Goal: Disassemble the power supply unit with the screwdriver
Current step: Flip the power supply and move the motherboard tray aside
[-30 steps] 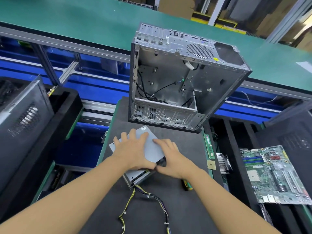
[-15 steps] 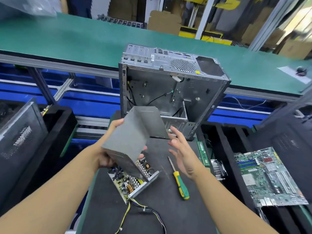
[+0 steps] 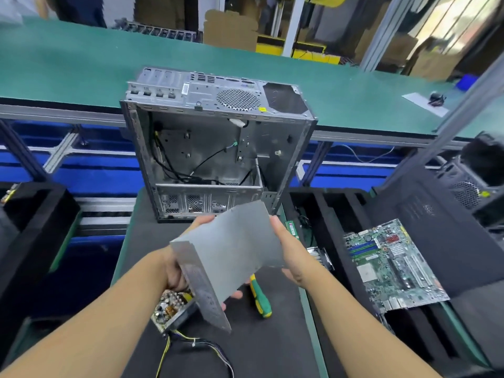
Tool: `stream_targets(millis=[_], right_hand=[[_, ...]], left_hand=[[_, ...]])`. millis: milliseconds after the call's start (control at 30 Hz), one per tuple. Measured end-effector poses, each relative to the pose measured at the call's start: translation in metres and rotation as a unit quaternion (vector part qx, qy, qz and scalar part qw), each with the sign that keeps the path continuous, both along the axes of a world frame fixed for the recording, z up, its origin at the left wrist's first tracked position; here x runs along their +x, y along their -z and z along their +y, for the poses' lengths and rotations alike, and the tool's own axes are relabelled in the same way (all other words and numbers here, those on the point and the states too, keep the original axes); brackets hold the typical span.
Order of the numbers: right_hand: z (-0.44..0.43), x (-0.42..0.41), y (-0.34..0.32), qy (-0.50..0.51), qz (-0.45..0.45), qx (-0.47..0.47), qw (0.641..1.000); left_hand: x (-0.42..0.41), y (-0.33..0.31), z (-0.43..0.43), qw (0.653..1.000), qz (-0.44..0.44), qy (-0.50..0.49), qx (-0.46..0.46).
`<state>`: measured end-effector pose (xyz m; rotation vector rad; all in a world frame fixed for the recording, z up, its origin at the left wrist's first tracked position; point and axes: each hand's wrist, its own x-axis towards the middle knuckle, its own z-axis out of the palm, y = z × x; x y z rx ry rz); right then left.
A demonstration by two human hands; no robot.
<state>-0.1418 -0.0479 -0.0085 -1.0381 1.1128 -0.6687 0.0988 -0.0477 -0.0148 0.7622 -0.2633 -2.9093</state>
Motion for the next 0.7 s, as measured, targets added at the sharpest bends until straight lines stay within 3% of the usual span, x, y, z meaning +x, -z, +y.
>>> stream_targets(millis=[133,300,367,467,533,700], right_hand=[[0.002,-0.029,0.011,0.052,-0.037,0.047,0.997],[0.001,-0.059,0.025,0.168,-0.051,0.077,0.982],[0.001,-0.066,0.026,0.204,-0.029,0.055,0.977],[0.004,-0.083,0.019,0.24,0.006,0.016,0.971],[0.005,-0.104,0.013,0.258,0.047,-0.005,0.965],[0.008,-0.172,-0.001,0.277,0.153,-0.081,0.945]], left_hand=[[-0.022,-0.002,-0.001,0.996,-0.044,-0.074,-0.022],[-0.037,0.002,-0.006,0.97,-0.1,-0.185,-0.123],[-0.055,-0.001,-0.009,0.941,-0.176,-0.209,-0.2],[-0.098,-0.008,-0.01,0.851,-0.325,-0.194,-0.365],[-0.125,-0.007,-0.01,0.811,-0.348,-0.184,-0.432],[-0.187,0.0,-0.008,0.803,-0.323,-0.193,-0.462]])
